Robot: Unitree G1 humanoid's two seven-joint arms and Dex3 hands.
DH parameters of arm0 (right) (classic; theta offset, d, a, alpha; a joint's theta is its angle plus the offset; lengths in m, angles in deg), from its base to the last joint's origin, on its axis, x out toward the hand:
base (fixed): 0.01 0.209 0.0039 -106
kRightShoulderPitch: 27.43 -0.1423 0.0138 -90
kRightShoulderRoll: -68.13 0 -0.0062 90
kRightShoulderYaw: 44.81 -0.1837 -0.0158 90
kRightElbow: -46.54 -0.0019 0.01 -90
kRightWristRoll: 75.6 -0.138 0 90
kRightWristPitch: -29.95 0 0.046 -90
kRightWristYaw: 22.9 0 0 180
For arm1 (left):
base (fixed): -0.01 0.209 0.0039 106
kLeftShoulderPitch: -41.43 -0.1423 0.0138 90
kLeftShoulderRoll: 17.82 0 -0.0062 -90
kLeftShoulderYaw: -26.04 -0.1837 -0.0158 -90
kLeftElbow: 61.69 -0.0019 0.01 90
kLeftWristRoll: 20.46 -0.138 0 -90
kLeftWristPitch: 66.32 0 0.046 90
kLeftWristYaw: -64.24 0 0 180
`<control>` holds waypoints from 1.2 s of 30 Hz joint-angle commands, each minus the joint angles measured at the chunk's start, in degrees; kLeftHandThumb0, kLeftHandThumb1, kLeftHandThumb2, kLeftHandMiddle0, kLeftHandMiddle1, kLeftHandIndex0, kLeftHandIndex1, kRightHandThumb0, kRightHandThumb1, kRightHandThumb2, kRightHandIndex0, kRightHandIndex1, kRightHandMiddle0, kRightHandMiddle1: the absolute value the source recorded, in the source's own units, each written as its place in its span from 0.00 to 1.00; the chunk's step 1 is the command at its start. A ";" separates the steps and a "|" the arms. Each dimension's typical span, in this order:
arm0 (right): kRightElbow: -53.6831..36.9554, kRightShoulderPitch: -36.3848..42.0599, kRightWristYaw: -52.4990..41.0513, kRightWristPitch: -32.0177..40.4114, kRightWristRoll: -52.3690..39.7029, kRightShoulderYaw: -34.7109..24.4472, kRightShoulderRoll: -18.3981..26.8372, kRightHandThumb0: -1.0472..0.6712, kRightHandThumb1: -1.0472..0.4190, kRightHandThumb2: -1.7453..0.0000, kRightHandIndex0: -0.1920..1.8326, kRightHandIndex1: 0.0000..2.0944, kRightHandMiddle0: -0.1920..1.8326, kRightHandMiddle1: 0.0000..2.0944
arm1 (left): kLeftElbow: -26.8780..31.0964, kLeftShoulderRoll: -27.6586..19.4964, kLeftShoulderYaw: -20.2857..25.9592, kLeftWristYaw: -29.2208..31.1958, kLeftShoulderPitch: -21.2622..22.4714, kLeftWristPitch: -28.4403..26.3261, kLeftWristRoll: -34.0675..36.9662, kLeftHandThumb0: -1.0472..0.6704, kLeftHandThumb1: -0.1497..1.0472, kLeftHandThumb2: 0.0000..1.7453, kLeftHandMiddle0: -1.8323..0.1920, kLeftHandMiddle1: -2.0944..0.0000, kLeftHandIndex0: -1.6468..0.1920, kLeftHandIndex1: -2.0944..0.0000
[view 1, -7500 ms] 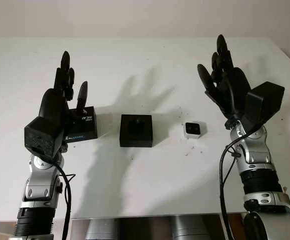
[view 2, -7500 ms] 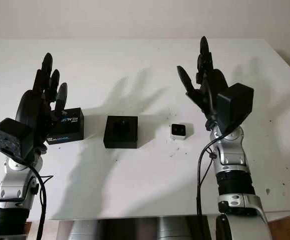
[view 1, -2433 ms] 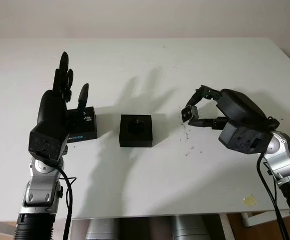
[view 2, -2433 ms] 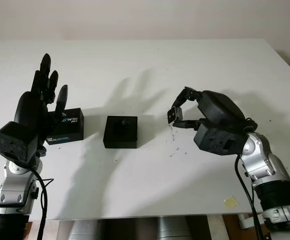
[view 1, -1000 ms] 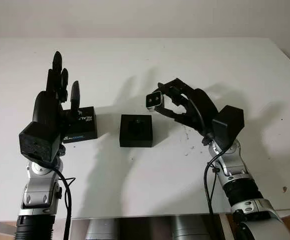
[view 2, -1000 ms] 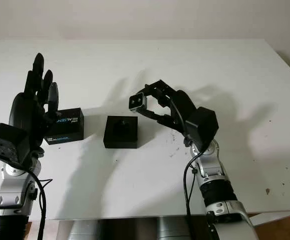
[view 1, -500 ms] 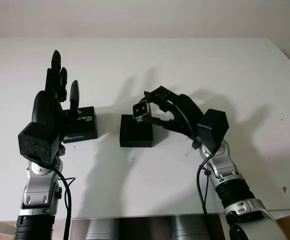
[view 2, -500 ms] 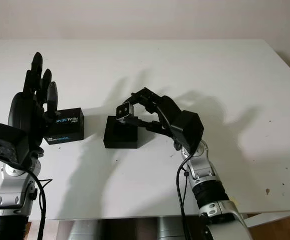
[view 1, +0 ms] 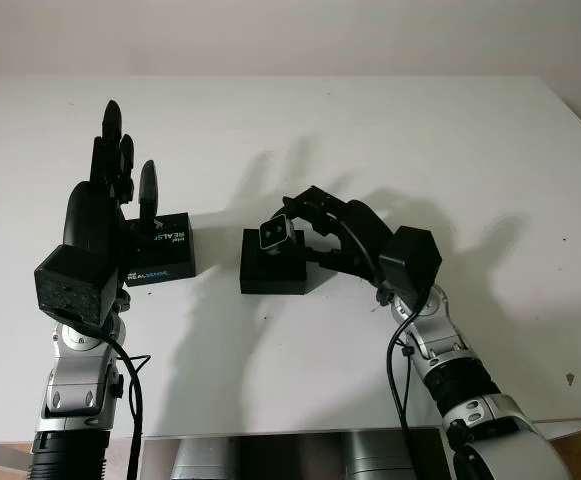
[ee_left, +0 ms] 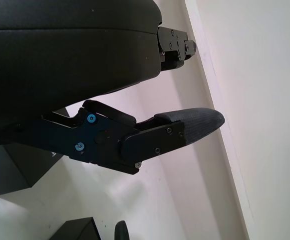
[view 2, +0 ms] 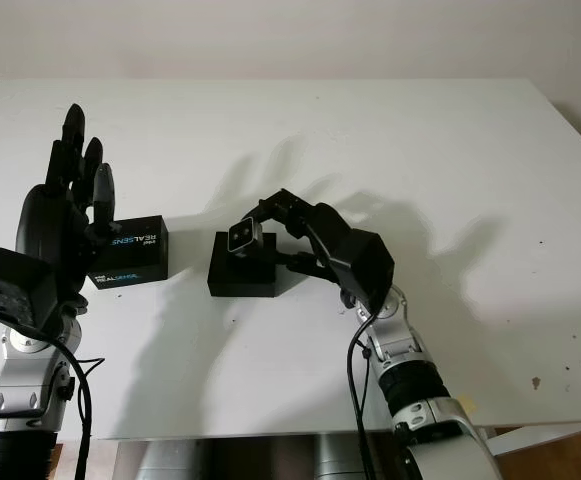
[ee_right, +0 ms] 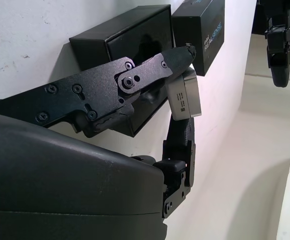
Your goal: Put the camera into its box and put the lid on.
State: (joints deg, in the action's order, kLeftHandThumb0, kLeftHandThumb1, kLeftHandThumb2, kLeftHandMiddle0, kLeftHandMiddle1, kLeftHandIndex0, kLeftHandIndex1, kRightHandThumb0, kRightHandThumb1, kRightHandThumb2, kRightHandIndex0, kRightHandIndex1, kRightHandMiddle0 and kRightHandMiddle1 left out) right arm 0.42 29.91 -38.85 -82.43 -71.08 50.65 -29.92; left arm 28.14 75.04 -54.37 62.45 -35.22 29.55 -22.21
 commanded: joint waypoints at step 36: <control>4.81 -2.75 0.82 -1.97 1.18 -0.04 -0.94 0.31 0.05 0.97 0.23 0.02 0.26 0.73 | 0.06 0.12 0.06 0.32 0.05 0.17 -0.07 0.20 1.00 0.36 0.90 0.97 0.92 0.97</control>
State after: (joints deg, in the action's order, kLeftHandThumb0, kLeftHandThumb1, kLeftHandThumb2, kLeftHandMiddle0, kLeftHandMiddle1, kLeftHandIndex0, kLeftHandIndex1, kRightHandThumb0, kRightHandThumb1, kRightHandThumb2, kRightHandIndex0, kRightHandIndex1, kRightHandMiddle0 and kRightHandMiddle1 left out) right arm 5.68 28.03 -37.79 -83.49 -70.02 50.63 -31.46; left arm 28.11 75.04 -54.37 62.74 -35.22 29.54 -22.29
